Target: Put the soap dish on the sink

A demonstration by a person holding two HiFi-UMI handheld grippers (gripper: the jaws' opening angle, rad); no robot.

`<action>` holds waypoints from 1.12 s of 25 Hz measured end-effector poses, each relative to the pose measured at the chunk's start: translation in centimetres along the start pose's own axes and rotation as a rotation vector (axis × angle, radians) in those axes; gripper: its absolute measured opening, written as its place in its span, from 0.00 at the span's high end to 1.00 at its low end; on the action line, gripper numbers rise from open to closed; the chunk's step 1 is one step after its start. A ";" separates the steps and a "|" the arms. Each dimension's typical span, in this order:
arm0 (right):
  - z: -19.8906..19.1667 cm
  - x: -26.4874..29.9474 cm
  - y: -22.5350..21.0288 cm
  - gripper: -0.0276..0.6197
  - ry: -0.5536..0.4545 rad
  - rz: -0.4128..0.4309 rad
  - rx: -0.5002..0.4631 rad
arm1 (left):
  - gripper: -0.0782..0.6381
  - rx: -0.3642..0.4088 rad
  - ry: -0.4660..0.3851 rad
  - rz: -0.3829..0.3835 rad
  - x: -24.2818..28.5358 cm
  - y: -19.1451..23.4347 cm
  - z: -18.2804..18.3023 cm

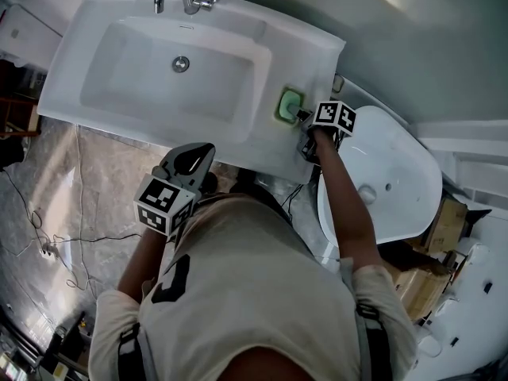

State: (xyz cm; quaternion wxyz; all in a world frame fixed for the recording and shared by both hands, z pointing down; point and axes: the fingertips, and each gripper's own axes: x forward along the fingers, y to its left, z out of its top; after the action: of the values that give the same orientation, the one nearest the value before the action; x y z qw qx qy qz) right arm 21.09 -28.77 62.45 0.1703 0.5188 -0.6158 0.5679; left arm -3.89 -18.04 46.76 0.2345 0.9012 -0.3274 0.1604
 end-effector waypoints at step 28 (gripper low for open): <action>-9.2 -7.8 11.3 0.94 -0.141 0.420 0.155 | 0.86 0.030 -0.061 -0.021 -2.4 0.5 1.3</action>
State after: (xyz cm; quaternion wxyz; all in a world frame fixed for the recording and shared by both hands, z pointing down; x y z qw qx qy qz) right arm 11.31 -19.33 53.03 -0.0354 0.4292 -0.6752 0.5988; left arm -5.83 -17.79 44.73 0.2127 0.9124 -0.3224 0.1354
